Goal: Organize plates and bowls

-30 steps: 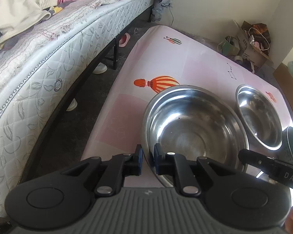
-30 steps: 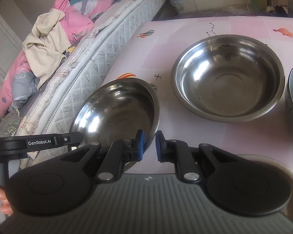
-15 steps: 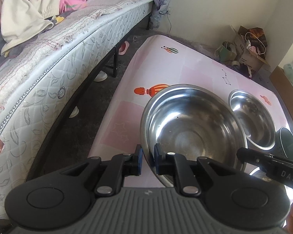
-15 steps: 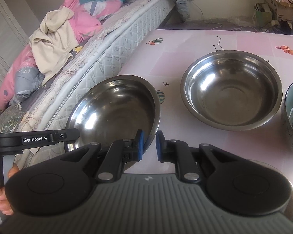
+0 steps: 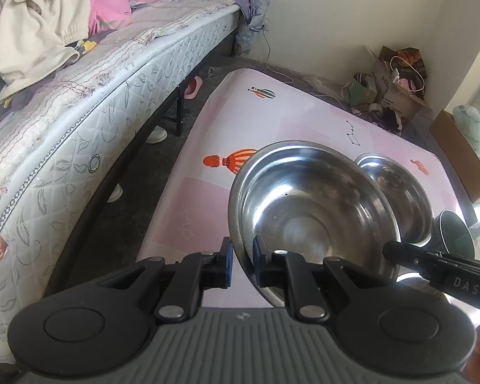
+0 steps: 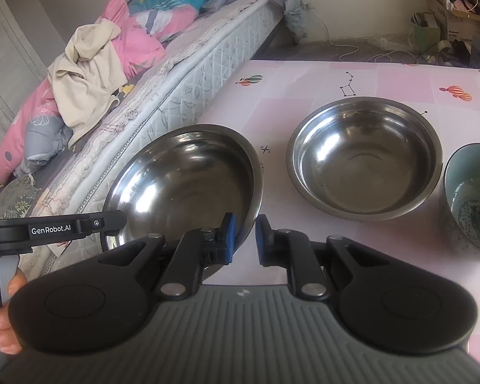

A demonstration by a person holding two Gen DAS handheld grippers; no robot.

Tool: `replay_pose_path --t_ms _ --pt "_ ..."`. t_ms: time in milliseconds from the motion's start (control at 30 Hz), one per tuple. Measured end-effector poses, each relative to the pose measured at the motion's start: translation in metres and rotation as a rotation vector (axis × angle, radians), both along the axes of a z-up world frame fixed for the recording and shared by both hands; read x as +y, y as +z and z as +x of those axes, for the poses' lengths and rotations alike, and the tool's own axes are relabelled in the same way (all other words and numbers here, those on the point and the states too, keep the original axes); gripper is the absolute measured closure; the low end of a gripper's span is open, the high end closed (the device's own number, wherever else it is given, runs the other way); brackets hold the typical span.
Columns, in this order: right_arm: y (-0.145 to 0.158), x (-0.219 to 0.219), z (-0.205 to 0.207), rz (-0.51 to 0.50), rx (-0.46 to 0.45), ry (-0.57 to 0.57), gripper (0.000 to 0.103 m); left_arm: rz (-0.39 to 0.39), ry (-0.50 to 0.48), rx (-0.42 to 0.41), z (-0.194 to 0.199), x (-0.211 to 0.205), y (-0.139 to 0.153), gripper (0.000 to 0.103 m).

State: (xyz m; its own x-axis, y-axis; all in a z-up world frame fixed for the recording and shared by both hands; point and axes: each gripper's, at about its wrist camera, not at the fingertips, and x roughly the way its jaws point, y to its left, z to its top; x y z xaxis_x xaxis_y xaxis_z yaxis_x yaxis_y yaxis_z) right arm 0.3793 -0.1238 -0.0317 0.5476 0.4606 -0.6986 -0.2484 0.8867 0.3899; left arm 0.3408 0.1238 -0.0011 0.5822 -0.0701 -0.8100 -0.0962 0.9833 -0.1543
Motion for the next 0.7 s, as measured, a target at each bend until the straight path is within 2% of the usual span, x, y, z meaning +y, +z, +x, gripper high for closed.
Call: replay_pose_path --t_ms 367,700 --pt "0.016 -0.024 -0.007 0.003 -0.017 -0.036 0.089 -0.011 -0.034 -0.013 0.002 -0.024 0.015 0.089" --pt "0.032 -0.071 0.004 0.008 -0.047 -0.102 0.089 -0.022 -0.092 -0.018 0.026 -0.068 0.022 0.087"
